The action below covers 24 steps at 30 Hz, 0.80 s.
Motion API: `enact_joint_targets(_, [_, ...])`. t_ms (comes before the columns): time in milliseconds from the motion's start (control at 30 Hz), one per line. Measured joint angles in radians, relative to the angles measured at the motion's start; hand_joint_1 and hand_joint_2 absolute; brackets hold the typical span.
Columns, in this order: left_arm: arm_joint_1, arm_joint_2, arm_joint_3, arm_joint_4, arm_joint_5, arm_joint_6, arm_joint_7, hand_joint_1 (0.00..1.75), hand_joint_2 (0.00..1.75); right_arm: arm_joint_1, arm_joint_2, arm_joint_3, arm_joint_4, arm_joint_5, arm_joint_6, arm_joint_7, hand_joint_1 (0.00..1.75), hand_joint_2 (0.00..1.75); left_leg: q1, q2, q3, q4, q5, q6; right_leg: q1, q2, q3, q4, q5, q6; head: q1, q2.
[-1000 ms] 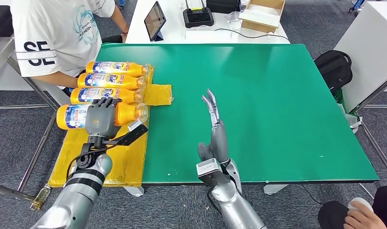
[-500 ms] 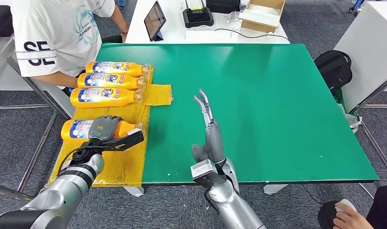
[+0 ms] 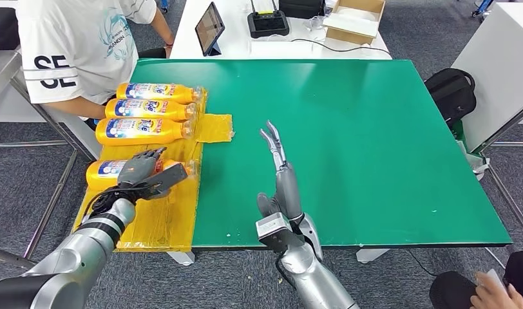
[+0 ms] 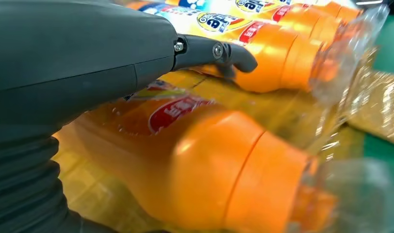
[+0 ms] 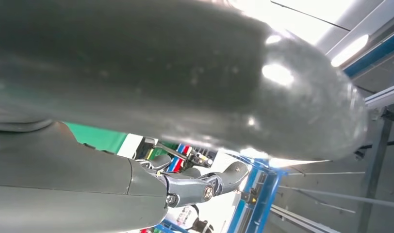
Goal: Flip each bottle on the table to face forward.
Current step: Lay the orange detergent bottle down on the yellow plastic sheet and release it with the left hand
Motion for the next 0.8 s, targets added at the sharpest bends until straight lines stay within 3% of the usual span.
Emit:
enact_joint_targets(500, [-0.008, -0.007, 0.088, -0.006, 0.293, -0.362, -0.249, 0.0, 0.0, -0.027, 0.0, -0.021, 0.065, -0.059, 0.025, 0.007, 0.0, 0.0, 0.0, 0.0, 0.002, 0.0, 0.001, 0.0, 0.0, 0.0, 0.003, 0.0, 0.0, 0.0, 0.0, 0.0])
enact_joint_targets(633, [0.014, -0.012, 0.113, -0.031, 0.416, -0.401, -0.307, 0.0, 1.75, -0.029, 0.0, -0.029, 0.083, -0.068, 0.025, 0.007, 0.0, 0.0, 0.0, 0.0, 0.002, 0.0, 0.001, 0.0, 0.0, 0.0, 0.002, 0.0, 0.0, 0.0, 0.0, 0.0])
enact_joint_targets(700, [0.048, -0.03, 0.136, -0.087, 0.568, -0.361, -0.321, 0.0, 1.75, -0.028, 0.001, -0.034, 0.088, -0.064, 0.021, 0.007, 0.0, 0.0, 0.0, 0.0, 0.002, 0.0, 0.0, 0.0, 0.0, 0.0, 0.001, 0.0, 0.0, 0.0, 0.0, 0.0])
enact_joint_targets(800, [0.108, -0.074, 0.165, -0.215, 0.801, -0.178, -0.326, 0.0, 1.75, -0.021, 0.003, -0.036, 0.091, -0.033, 0.001, 0.004, 0.0, 0.0, 0.0, 0.0, 0.001, 0.0, 0.0, 0.0, 0.0, 0.0, 0.0, 0.0, 0.0, 0.0, 0.0, 0.0])
